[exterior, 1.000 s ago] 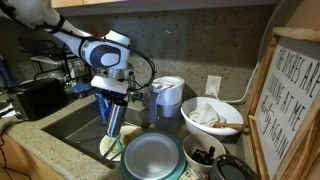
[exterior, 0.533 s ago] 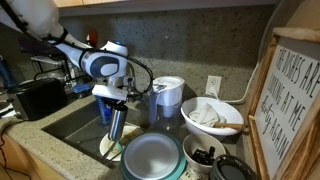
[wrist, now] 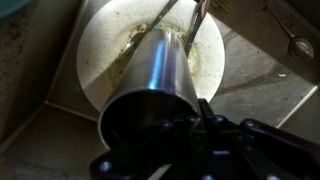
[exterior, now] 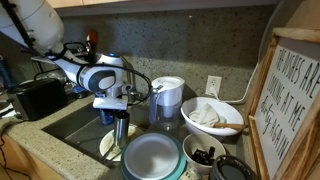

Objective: Pick up the flask and put it in the sink

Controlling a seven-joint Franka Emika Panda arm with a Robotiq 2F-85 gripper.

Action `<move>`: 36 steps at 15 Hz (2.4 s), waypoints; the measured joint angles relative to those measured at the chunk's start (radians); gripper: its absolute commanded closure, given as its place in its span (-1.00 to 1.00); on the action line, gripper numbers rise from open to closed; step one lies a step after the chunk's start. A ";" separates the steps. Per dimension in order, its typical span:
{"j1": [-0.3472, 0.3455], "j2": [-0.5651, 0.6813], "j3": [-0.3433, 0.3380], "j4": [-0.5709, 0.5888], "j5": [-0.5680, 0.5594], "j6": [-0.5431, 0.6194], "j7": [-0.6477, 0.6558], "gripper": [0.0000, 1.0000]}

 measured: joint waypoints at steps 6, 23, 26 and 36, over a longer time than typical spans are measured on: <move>-0.001 0.029 0.008 -0.048 -0.037 0.106 0.006 0.92; -0.005 0.033 0.015 -0.065 -0.057 0.157 0.020 -0.68; -0.007 0.033 0.015 -0.065 -0.057 0.157 0.020 -1.00; -0.063 -0.037 0.058 -0.030 -0.054 0.096 0.020 -1.00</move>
